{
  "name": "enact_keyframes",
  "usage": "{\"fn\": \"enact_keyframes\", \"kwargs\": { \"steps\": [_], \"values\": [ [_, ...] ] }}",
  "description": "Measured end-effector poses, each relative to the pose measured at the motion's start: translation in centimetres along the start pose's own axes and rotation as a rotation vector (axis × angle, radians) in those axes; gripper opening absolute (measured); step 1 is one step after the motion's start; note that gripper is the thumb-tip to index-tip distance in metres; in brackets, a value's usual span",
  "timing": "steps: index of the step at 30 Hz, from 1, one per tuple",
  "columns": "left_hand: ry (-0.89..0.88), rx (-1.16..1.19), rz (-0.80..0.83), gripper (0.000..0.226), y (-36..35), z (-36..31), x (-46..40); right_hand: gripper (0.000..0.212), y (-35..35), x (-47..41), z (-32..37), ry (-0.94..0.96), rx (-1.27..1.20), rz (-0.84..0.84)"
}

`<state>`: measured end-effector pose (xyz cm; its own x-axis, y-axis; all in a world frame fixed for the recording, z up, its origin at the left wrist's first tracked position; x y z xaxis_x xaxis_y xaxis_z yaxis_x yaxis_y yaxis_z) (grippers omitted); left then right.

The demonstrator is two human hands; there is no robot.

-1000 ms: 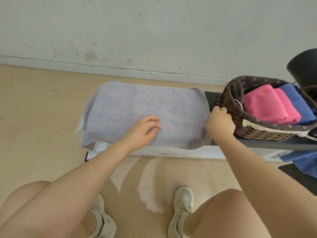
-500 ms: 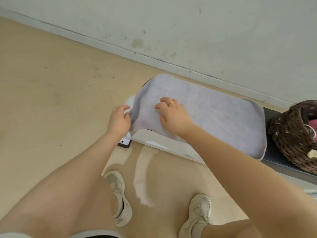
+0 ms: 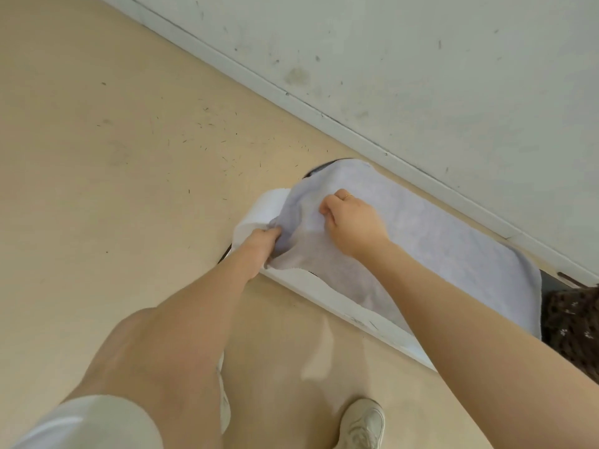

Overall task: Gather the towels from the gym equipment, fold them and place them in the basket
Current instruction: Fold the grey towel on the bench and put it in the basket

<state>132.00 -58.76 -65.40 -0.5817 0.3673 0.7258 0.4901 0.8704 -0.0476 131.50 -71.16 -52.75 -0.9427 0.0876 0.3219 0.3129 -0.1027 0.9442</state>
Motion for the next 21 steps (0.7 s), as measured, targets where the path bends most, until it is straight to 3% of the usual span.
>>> {"fn": "enact_keyframes", "kwargs": {
  "steps": [5,8,10,14,18,21],
  "values": [
    [-0.041,0.029,-0.053,0.013,0.8,-1.9,0.6,0.033,0.9,-1.1,-0.1,-0.049,-0.174,-0.043],
    [-0.335,0.012,-0.181,0.026,2.3,-5.8,1.5,0.035,2.3,-1.3,-0.4,-0.078,-0.805,-0.181],
    [-0.527,0.08,-0.163,0.032,2.8,-8.4,3.2,0.035,3.4,-1.8,0.0,-0.036,-1.007,-0.255],
    [-0.753,-0.095,-0.1,0.009,2.7,-11.4,5.8,0.04,4.8,-3.3,3.1,0.189,-0.95,-0.096],
    [-0.756,-0.276,-0.058,0.034,2.2,-11.6,5.7,0.048,4.7,-4.0,5.0,0.3,-0.58,0.165],
    [-0.749,-0.205,0.032,0.032,2.0,-11.7,5.5,0.044,4.5,-3.7,5.1,0.295,-0.585,0.267]
  ]
}}
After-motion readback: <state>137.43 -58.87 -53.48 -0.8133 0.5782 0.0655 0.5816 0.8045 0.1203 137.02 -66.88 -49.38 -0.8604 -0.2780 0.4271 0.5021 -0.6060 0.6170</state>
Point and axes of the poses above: each hand's wrist, its own x-axis away from the middle knuckle, its own y-axis out of the back of the hand, z = x × y, the point moved 9 cm from there along -x, towards the middle knuckle, and after that the axes turned 7 degrees about z, right-handed, at the moved point
